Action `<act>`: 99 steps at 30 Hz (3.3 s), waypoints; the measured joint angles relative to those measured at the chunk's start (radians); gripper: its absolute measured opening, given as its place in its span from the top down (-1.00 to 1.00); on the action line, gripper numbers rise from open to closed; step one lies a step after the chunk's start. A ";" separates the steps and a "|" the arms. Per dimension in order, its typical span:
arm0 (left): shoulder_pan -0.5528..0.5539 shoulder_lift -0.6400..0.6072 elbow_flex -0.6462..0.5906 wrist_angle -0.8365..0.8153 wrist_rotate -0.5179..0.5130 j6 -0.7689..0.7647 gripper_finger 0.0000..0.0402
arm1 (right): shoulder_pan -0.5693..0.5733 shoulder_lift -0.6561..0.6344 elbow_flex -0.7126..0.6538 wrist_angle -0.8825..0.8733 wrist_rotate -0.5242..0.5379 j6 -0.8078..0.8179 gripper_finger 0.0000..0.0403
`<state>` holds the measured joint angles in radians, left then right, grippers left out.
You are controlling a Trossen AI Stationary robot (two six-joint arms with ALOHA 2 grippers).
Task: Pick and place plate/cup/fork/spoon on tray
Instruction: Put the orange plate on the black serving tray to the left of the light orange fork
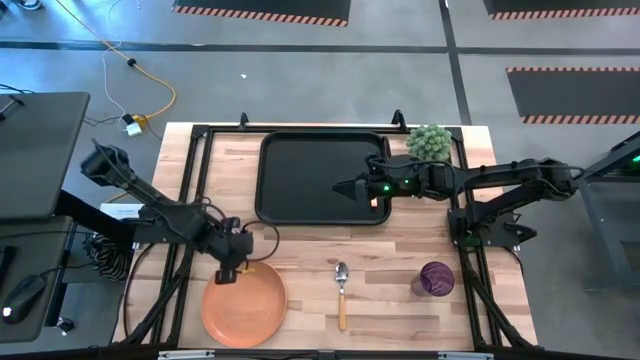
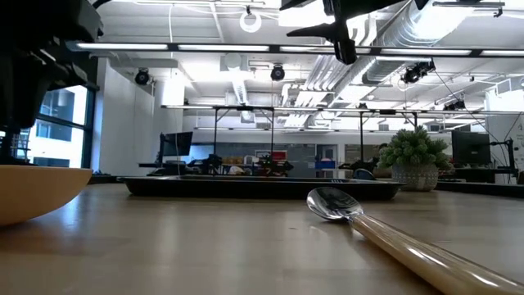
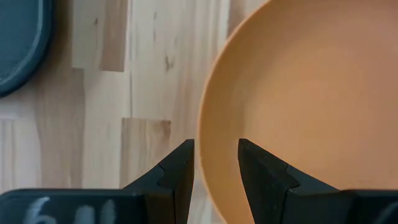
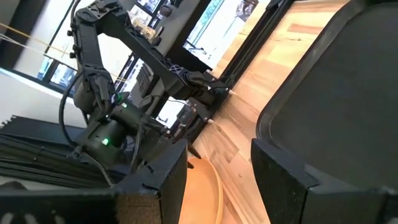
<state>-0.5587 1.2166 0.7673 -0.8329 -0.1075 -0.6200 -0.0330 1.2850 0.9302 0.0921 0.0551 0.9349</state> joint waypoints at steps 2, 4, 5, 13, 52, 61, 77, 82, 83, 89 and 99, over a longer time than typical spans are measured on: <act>0.000 0.022 0.000 0.000 -0.009 0.001 0.44 | 0.000 0.000 0.000 0.000 0.000 -0.002 0.17; 0.000 0.041 0.000 0.004 -0.007 -0.001 0.44 | 0.000 0.000 0.000 0.000 -0.001 -0.002 0.17; 0.000 0.050 0.000 0.007 -0.006 -0.004 0.44 | 0.000 0.000 0.000 0.000 -0.005 -0.002 0.17; 0.002 0.121 0.000 0.043 -0.009 -0.006 0.44 | 0.000 0.000 0.000 -0.001 -0.009 -0.002 0.17; 0.011 0.295 0.003 0.088 0.084 -0.039 0.95 | 0.000 0.000 0.000 -0.005 -0.042 -0.017 0.17; 0.093 0.198 -0.001 0.131 0.089 -0.101 1.00 | 0.000 0.000 0.000 0.003 -0.058 -0.017 0.17; 0.349 0.047 -0.002 0.191 0.037 -0.348 1.00 | -0.007 0.000 0.000 0.106 -0.072 -0.020 0.17; 0.444 0.047 -0.002 0.283 0.015 -0.426 1.00 | -0.023 0.000 0.000 0.196 -0.072 -0.020 0.17; 0.465 0.047 -0.002 0.289 0.005 -0.427 1.00 | -0.027 0.000 0.000 0.213 -0.074 -0.020 0.17; 0.636 0.051 -0.002 0.327 -0.029 -0.450 1.00 | -0.069 0.000 0.000 0.312 -0.165 -0.020 0.17; 0.898 0.050 0.000 0.444 0.073 -0.319 1.00 | -0.140 0.000 0.000 0.430 -0.231 -0.020 0.17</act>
<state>0.3391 1.2671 0.7670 -0.3892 -0.0349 -0.9394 -0.1729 1.2854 0.9302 0.5220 -0.1757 0.9153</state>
